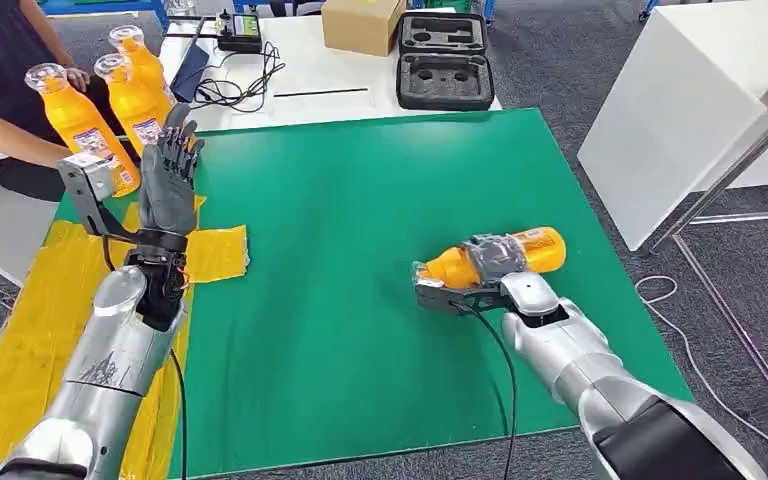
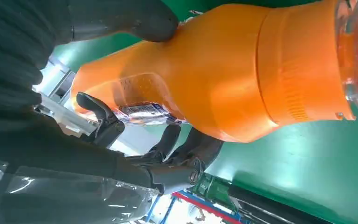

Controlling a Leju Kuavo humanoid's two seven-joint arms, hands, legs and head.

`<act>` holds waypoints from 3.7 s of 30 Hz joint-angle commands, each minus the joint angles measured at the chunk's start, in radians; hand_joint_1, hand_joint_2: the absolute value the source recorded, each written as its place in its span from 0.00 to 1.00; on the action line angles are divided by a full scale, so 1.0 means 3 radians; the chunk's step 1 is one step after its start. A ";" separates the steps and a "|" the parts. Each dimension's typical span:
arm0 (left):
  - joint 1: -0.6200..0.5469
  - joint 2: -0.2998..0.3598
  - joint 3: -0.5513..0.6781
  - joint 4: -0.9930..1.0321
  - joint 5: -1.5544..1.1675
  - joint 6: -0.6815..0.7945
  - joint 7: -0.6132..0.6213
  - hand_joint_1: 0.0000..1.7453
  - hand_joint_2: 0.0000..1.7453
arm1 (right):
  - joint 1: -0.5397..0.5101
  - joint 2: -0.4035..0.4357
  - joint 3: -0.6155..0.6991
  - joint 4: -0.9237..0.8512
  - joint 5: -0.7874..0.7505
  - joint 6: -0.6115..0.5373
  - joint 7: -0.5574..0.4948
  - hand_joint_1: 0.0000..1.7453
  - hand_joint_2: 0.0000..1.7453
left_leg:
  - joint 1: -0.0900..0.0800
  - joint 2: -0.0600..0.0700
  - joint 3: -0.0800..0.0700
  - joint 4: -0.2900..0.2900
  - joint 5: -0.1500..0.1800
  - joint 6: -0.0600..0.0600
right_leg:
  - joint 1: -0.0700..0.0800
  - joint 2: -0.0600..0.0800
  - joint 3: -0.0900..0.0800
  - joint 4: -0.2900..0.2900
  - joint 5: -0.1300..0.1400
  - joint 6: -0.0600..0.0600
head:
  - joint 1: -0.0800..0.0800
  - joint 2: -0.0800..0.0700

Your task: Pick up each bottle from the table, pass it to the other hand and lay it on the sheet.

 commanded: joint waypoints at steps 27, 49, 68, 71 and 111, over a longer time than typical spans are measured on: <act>-0.0032 0.0085 0.0020 -0.0071 0.0111 0.0177 0.0078 0.00 0.00 | -0.0359 0.0242 -0.0186 0.0010 -0.0178 0.0179 -0.0186 0.00 0.00 | 0.0004 -0.0006 0.0003 0.0010 -0.0010 -0.0007 | 0.0004 -0.0001 0.0005 0.0011 -0.0009 -0.0011 | 0.0000 0.0000; 0.0332 0.0302 0.0117 -0.0204 0.0169 0.0164 -0.0089 0.00 0.00 | -0.0789 -0.0786 -0.0344 -0.0783 -0.0494 0.0621 -0.0374 0.00 0.00 | 0.0001 -0.0015 0.0000 0.0002 -0.0004 -0.0003 | 0.0000 -0.0006 0.0007 0.0001 -0.0002 -0.0006 | 0.0000 0.0000; 0.0295 0.0301 0.0100 -0.0222 0.0354 0.0151 -0.0086 0.00 0.00 | -0.0823 -0.1102 0.0150 -0.0102 -0.0190 0.0831 -0.1187 0.00 1.00 | 0.0001 -0.0016 -0.0001 0.0005 -0.0007 -0.0004 | 0.0002 -0.0009 0.0006 0.0004 -0.0004 -0.0007 | 0.0000 0.0000; 0.0246 0.0291 0.0091 -0.0193 0.0349 0.0154 -0.0088 0.00 0.00 | -0.0841 -0.1091 0.0203 -0.0086 -0.0179 0.0825 -0.1197 0.00 1.00 | 0.0001 -0.0015 -0.0003 0.0005 -0.0006 -0.0005 | 0.0001 -0.0008 0.0004 0.0005 -0.0004 -0.0007 | 0.0000 0.0000; 0.0036 0.0210 0.0021 -0.0056 0.0284 0.0087 -0.0038 0.00 0.00 | -0.0460 -0.0725 0.0317 -0.0070 -0.0586 0.0976 -0.1102 0.00 0.00 | 0.0003 -0.0019 -0.0001 0.0003 -0.0005 -0.0005 | 0.0004 -0.0014 0.0006 0.0002 -0.0005 -0.0007 | 0.0000 0.0000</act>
